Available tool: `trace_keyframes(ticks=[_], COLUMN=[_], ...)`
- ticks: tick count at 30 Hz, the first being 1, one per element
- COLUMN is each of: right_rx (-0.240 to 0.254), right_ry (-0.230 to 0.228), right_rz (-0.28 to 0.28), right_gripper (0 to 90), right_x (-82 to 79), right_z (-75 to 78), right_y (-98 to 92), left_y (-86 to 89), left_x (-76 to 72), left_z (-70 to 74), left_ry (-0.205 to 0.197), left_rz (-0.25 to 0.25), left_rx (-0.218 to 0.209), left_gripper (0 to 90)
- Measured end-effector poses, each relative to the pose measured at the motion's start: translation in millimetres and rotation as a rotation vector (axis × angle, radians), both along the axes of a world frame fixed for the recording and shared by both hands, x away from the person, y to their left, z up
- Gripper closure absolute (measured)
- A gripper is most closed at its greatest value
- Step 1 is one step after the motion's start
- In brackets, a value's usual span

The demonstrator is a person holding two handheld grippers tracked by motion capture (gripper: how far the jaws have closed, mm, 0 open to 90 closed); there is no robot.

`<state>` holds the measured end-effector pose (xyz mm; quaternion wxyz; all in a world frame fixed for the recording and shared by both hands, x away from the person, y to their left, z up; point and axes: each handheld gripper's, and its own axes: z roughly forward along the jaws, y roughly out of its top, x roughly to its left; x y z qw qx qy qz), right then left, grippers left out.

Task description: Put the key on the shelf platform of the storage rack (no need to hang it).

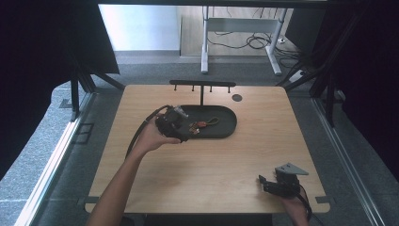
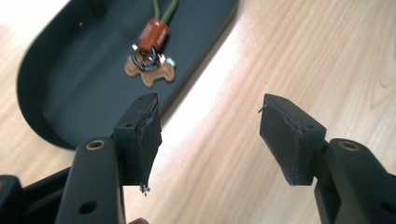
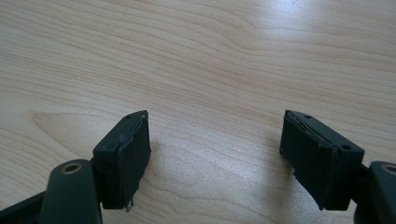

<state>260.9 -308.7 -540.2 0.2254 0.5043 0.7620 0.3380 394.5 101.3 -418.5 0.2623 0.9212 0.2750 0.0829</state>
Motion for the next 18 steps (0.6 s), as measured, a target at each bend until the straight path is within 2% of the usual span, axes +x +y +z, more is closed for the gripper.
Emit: trace_keyframes(ticks=[3, 9, 15, 18], right_rx=[0.0, 0.001, 0.0, 0.001], right_ry=[0.0, 0.001, 0.001, 0.003], right_rz=[0.0, -0.001, 0.0, -0.002], right_gripper=[24.8, 24.8, 24.7, 24.6], right_x=[0.0, 0.0, 0.1, 0.1], right_z=[0.0, 0.1, 0.0, 0.1], right_y=[0.0, 0.0, -0.1, 0.4], left_y=[6.6, 21.2, 37.9, 45.1], left_x=[-10.8, -29.4, -47.8, -53.9], left_z=[-5.4, -18.9, -37.1, -42.1], left_ry=[0.002, 0.003, 0.022, 0.028], left_rz=[-0.004, 0.02, 0.046, 0.06], left_rx=[-0.013, -0.04, -0.033, -0.045], left_gripper=[39.0, 38.9, 39.0, 39.0])
